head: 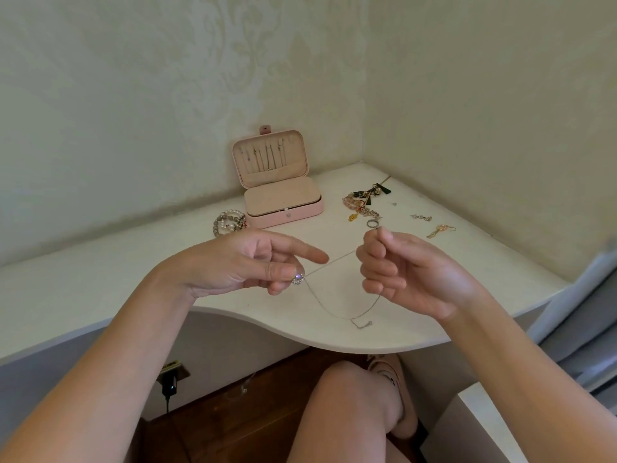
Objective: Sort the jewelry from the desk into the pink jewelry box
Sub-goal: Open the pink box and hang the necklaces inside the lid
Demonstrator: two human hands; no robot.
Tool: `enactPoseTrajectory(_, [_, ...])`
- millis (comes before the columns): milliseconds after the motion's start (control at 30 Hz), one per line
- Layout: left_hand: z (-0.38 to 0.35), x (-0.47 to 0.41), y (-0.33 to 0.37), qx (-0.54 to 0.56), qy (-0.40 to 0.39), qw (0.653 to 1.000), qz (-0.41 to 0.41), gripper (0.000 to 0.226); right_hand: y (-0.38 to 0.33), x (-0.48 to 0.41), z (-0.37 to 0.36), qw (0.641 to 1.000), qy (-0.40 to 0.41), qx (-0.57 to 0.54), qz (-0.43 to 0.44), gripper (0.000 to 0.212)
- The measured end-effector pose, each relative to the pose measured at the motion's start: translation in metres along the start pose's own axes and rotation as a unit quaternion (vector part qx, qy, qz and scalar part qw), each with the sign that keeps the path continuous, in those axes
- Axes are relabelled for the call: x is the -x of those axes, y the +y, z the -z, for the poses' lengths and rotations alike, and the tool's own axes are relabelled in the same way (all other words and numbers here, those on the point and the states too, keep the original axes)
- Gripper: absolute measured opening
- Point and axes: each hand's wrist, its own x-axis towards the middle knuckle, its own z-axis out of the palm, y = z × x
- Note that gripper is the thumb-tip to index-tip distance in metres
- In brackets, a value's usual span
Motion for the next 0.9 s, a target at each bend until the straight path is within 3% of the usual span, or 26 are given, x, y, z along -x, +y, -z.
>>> enactPoseTrajectory(200, [0.012,0.004,-0.015,0.164,-0.054,0.982,-0.081,0.006,-0.002,0.001,0.012,0.993,-0.062,-0.101,-0.021,0.025])
enactPoseTrajectory(267, [0.019,0.003,-0.018,0.258,-0.075,0.957,-0.105,0.013,0.001,0.003,0.016,0.989,-0.036,-0.145,-0.013,0.028])
enactPoseTrajectory(367, [0.023,0.004,-0.020,0.399,-0.043,0.910,-0.105,0.024,0.006,0.006,0.020,0.985,0.026,-0.166,0.030,0.028])
enactPoseTrajectory(567, [0.014,0.000,-0.033,0.408,0.044,0.905,-0.107,0.026,0.003,0.005,0.017,0.961,0.123,-0.215,0.120,0.031])
enactPoseTrajectory(633, [0.009,-0.005,-0.037,0.408,0.069,0.904,-0.105,0.026,-0.002,0.000,0.017,0.953,0.097,-0.260,0.119,0.030])
enactPoseTrajectory(733, [0.001,-0.015,-0.039,0.431,0.059,0.892,-0.126,0.027,-0.008,-0.008,0.019,0.947,-0.014,-0.311,0.074,0.029])
enactPoseTrajectory(800, [-0.002,-0.020,-0.039,0.444,0.035,0.884,-0.142,0.031,-0.009,-0.014,0.014,0.969,-0.015,-0.237,0.065,0.024])
enactPoseTrajectory(900, [0.003,-0.024,-0.041,0.468,-0.053,0.870,-0.146,0.035,-0.025,-0.013,0.003,0.993,0.102,-0.027,0.056,0.018])
